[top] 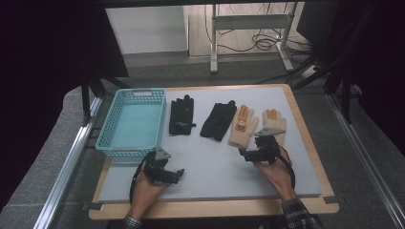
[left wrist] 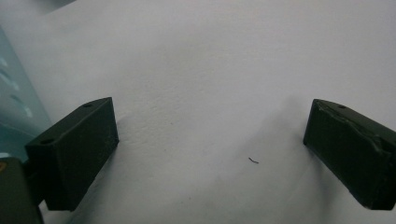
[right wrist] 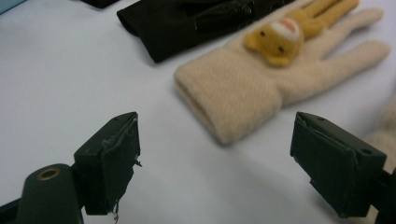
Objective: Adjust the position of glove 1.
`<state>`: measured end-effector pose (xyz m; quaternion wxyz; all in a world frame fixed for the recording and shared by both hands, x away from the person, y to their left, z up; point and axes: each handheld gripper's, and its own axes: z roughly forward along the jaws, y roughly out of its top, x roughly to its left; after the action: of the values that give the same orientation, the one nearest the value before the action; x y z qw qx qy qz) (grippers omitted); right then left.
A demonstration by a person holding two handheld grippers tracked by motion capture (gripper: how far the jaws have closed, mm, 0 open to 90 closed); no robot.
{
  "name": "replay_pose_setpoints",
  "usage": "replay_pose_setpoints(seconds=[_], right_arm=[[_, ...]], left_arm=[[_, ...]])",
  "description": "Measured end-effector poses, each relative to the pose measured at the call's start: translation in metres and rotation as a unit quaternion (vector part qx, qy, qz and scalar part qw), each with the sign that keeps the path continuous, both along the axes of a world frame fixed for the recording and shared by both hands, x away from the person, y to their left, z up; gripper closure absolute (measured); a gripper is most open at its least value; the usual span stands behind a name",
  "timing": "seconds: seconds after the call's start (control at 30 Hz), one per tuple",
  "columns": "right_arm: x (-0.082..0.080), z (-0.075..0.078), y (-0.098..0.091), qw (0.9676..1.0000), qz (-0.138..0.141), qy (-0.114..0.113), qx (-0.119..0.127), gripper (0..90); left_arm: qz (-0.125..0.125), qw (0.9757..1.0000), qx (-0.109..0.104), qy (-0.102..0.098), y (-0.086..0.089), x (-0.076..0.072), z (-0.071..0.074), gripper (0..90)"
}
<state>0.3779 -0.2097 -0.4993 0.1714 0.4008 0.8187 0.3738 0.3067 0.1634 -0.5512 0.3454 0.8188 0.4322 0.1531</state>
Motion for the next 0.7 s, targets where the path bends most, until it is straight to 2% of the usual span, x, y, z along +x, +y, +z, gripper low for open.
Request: replay_pose_setpoints(seconds=[0.1,0.2,0.37,0.4,0.7], right_arm=[[0.009,0.004,0.008,1.0000,0.000,0.002,-0.008,16.7],[0.019,0.008,0.016,0.9999,0.012,0.006,-0.010,18.8],[0.042,0.010,0.031,0.9995,0.024,0.005,-0.019,25.4],[0.042,0.010,0.031,0.9995,0.024,0.005,-0.019,25.4],[0.075,0.012,0.054,0.9991,0.034,0.008,-0.025,33.5]], left_arm=[[0.000,1.0000,0.000,0.000,0.000,0.000,0.000,3.3],[0.000,1.0000,0.000,0.000,0.000,0.000,0.000,3.3],[0.000,1.0000,0.000,0.000,0.000,0.000,0.000,3.3],[0.000,1.0000,0.000,0.000,0.000,0.000,0.000,3.3],[-0.003,1.0000,0.003,0.000,0.001,0.000,0.000,3.3]])
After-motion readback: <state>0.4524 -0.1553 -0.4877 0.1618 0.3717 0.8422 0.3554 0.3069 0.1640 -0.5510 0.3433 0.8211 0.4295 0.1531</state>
